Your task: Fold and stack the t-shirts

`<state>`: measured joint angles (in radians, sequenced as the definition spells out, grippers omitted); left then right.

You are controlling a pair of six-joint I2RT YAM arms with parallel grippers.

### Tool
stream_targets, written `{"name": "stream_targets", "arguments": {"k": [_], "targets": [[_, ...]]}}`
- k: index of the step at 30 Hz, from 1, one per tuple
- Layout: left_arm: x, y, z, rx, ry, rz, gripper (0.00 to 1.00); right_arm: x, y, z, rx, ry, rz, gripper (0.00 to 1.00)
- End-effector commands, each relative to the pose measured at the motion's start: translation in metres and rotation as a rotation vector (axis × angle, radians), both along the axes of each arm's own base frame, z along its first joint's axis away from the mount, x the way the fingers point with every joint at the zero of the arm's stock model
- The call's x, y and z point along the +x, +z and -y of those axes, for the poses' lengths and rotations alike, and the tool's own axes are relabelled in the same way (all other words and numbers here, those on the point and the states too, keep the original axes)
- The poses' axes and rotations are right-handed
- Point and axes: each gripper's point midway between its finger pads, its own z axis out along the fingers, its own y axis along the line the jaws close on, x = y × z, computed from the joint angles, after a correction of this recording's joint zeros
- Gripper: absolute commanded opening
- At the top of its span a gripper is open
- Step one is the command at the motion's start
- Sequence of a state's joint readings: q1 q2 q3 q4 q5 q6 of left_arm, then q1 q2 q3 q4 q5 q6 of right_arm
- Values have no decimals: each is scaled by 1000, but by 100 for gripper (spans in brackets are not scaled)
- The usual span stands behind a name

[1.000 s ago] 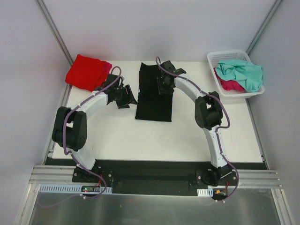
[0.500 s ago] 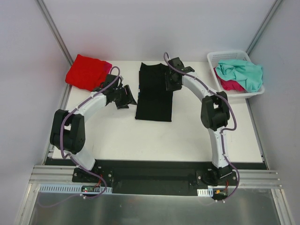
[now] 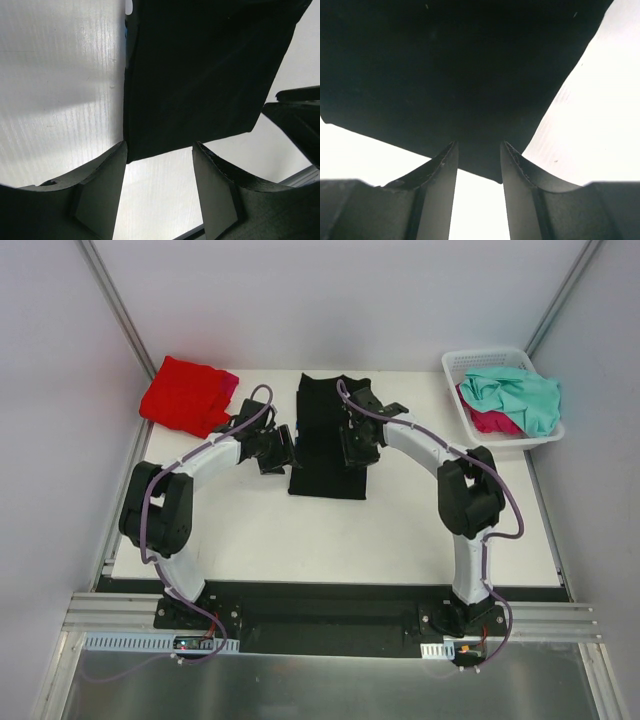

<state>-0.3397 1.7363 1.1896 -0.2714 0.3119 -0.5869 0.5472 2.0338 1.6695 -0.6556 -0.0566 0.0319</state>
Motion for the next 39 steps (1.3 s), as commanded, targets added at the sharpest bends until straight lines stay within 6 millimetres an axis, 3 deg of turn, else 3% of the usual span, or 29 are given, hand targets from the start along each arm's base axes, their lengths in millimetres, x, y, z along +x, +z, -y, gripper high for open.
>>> {"name": "stream_targets", "arguments": {"k": [1,7,10,13,18,24,31,36,39], "targets": [[4,6,3,-14,-1,13,55,-29,-4,-8,29,6,-84,42],[-1,7,-2,5,2,25,54,-47,-35,-30,-8,37,-150,43],[-3,11,-7,27,4,28,54,-51,-40,-39,-39,63,-183,44],[-5,16,-13,58,10,39,54,-59,-53,-37,-104,66,-240,44],[-7,26,-42,189,83,63,54,-84,-69,-23,-179,60,-296,43],[-11,43,-83,266,201,69,54,-114,-63,-12,-195,63,-302,43],[-18,51,-94,262,209,52,55,-193,-73,-5,-251,93,-365,42],[-24,49,-93,251,206,45,54,-259,-68,-23,-273,163,-352,41],[-29,49,-93,246,202,43,55,-281,-53,-31,-287,179,-312,41]]}}
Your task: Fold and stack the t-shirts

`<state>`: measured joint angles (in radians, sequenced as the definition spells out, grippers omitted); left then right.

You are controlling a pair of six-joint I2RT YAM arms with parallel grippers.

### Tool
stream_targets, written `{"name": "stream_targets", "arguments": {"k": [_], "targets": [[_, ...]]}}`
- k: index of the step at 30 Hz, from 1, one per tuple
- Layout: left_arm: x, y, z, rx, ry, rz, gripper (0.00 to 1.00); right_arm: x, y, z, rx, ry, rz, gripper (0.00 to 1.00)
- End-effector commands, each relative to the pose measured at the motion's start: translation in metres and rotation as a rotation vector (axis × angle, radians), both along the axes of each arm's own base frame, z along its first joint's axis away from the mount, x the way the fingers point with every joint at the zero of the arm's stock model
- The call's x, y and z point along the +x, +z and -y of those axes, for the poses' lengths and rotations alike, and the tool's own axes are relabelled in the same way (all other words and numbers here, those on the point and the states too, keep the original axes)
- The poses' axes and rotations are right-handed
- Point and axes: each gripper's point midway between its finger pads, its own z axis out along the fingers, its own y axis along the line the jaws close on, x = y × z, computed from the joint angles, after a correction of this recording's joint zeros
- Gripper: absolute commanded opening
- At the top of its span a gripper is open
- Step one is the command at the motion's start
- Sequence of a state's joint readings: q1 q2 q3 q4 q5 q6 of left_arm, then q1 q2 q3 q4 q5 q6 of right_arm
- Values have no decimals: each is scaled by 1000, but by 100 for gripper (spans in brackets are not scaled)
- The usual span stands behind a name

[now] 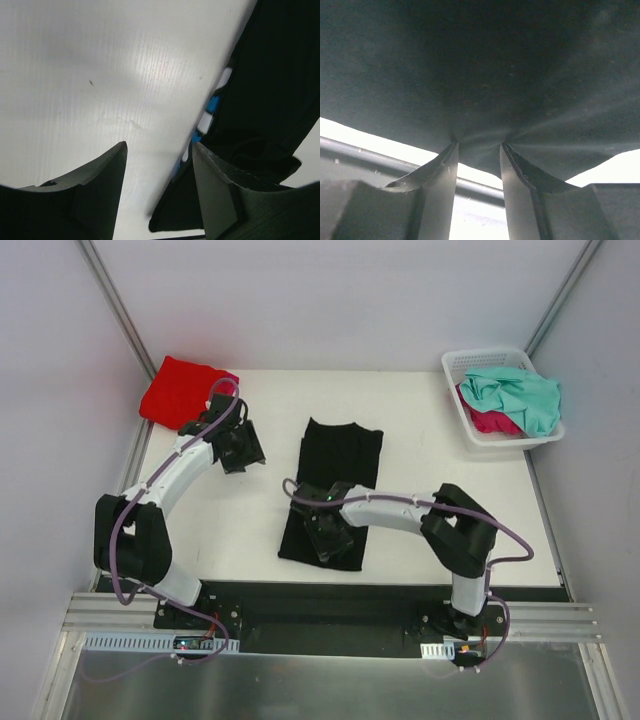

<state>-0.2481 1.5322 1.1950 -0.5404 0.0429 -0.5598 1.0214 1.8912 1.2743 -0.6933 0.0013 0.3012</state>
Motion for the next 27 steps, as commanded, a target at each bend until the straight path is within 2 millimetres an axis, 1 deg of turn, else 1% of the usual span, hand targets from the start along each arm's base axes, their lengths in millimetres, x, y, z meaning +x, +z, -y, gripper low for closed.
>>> {"name": "stream_targets", "arguments": {"k": [1,2,3,6,8,9,12,13,17,20,21,23,24,25,26,27], "targets": [[-12,14,-3,0,-16,26,55,-60,8,13,-114,-19,-45,41],[-14,15,-2,-5,-19,26,54,-59,17,9,-96,-33,-22,41],[-15,15,-1,-10,-19,25,55,-59,23,13,-111,-35,-2,41],[-22,16,1,-32,-30,26,54,-47,43,18,-117,-52,73,41],[-29,16,3,-44,-39,23,54,-40,50,21,-121,-58,98,42],[-31,20,2,-48,-44,36,54,-37,53,23,-117,-60,100,42],[-38,19,-1,-41,-49,42,55,-31,53,27,-110,-74,108,41],[-42,21,-2,-41,-49,48,55,-31,49,32,-123,-77,103,41],[-48,25,-1,-51,-59,60,55,-29,39,38,-136,-89,88,40],[-55,29,6,-90,-83,48,54,-31,28,38,-147,-92,72,40],[-58,29,10,-105,-94,43,55,-31,23,35,-139,-94,64,40],[-68,24,15,-108,-112,20,54,-31,15,38,-144,-100,59,39],[-76,16,16,-107,-122,-5,55,-27,15,36,-123,-112,71,39],[-83,11,20,-117,-142,-28,55,-24,15,38,-115,-124,76,39],[-91,8,27,-154,-169,-57,54,-20,20,44,-95,-154,85,39],[-101,-1,29,-162,-182,-94,54,-16,23,46,-72,-171,98,38]]}}
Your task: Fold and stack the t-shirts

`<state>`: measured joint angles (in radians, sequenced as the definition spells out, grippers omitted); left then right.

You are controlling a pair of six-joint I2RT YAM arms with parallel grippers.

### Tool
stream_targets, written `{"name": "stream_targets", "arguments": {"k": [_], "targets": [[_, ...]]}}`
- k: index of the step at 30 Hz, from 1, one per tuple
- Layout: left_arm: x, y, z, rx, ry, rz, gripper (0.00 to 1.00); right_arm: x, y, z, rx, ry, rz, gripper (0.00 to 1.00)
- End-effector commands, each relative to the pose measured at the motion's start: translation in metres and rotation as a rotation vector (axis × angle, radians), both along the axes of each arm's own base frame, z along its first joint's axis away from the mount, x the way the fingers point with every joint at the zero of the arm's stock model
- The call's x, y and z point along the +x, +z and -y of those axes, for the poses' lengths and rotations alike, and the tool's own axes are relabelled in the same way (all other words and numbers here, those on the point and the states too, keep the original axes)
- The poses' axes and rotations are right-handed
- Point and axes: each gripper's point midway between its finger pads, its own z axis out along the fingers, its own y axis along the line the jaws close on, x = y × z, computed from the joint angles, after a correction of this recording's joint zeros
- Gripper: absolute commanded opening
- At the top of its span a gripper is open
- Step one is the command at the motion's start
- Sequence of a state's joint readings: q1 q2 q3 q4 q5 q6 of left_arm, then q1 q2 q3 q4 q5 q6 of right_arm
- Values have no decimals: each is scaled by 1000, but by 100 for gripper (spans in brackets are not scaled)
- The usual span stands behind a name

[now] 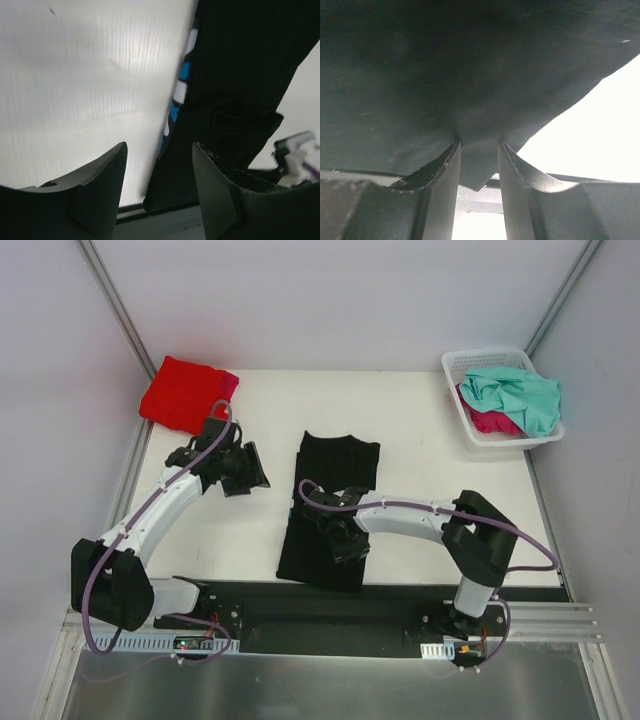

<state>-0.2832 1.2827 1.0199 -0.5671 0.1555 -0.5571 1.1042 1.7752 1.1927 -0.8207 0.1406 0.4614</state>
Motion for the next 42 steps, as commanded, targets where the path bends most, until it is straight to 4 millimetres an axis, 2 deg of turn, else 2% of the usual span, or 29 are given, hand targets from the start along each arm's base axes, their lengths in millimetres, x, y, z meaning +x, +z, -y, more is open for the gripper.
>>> {"name": "stream_targets", "arguments": {"k": [1,2,3,5,6,8,9,11,16,18,20,25,28,35,42], "targets": [[-47,-21,18,-55,-115,-136,54,17,15,13,83,-96,61,38],[-58,-26,16,-44,-124,-171,54,26,34,14,163,-138,110,38],[-68,-32,13,-32,-130,-198,54,23,33,28,169,-165,118,38],[-87,-41,8,-4,-144,-258,53,29,42,44,225,-237,147,38],[-96,-46,6,5,-151,-284,53,24,51,53,277,-271,165,39],[-111,-51,7,24,-179,-316,52,20,55,62,329,-309,180,39],[-120,-55,7,35,-185,-331,52,12,56,67,374,-336,179,39],[-131,-58,13,36,-217,-349,52,6,59,66,443,-360,178,39],[-154,-63,25,-43,-245,-425,52,-15,50,75,528,-428,138,41],[-164,-66,33,-102,-273,-465,51,-19,52,66,602,-440,114,41],[-166,-65,41,-152,-288,-476,51,-29,50,60,667,-448,63,41],[-170,-71,45,-195,-286,-482,50,-37,47,60,678,-445,36,41],[-170,-71,51,-224,-289,-477,50,-40,46,52,701,-442,6,41],[-173,-82,48,-196,-272,-490,50,-47,34,37,721,-446,-39,41],[-182,-100,46,-182,-255,-527,50,-52,24,32,714,-458,-72,40]]}}
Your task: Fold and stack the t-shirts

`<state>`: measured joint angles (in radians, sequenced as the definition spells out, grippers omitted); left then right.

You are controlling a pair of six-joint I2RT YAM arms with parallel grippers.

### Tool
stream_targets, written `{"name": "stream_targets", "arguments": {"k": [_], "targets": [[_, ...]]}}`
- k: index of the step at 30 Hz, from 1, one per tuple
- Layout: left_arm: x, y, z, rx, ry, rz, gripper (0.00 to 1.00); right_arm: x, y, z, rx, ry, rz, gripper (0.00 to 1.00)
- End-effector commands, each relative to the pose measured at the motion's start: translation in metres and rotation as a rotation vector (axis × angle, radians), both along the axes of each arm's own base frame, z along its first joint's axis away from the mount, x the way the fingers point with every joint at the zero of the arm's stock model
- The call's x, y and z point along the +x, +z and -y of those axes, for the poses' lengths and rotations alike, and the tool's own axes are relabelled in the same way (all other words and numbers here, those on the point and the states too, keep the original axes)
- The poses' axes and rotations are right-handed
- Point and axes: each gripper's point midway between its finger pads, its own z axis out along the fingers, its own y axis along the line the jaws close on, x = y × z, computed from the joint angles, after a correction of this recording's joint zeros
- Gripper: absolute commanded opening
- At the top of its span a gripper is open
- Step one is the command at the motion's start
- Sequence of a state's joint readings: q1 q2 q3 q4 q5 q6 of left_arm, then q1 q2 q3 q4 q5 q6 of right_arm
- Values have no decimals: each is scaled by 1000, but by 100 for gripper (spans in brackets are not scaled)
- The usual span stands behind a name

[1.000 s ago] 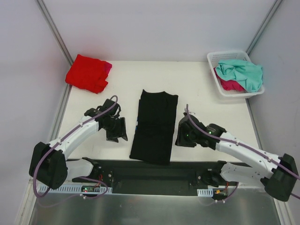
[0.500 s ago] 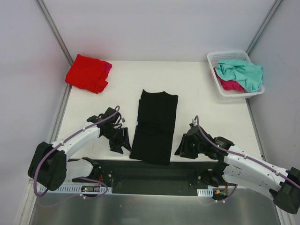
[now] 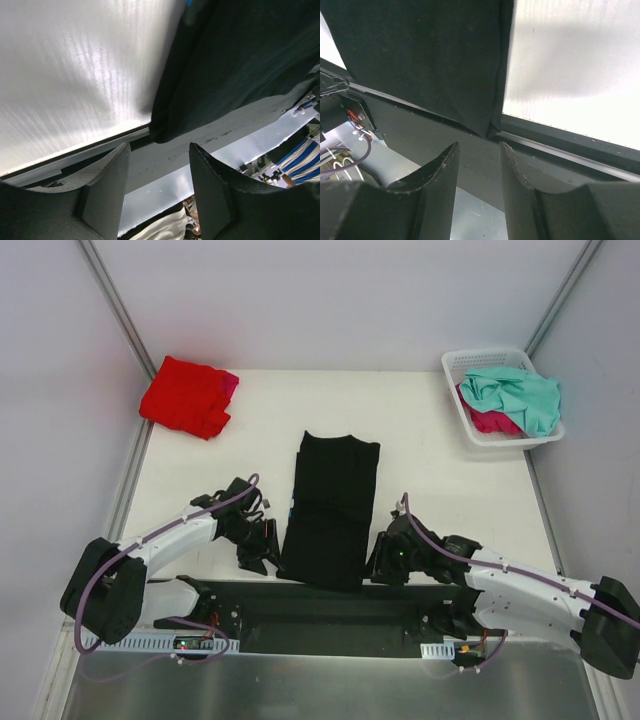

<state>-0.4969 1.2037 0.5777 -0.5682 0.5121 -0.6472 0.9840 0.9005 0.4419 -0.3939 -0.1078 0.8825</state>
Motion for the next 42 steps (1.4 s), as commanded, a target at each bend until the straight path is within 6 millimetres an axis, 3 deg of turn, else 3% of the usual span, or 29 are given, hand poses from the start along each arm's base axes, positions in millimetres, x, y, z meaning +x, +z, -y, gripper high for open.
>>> {"name": "stream_targets", "arguments": {"k": [1,17,42], "targets": [[-6,-11,0,12,14,-29,50,-2,2,-12,54,-13,-21,40],[-5,-27,7,14,25,-44,49,-5,-16,-20,36,13,-52,40],[6,-31,17,13,33,-33,45,-6,-33,-24,5,41,-65,39]]}}
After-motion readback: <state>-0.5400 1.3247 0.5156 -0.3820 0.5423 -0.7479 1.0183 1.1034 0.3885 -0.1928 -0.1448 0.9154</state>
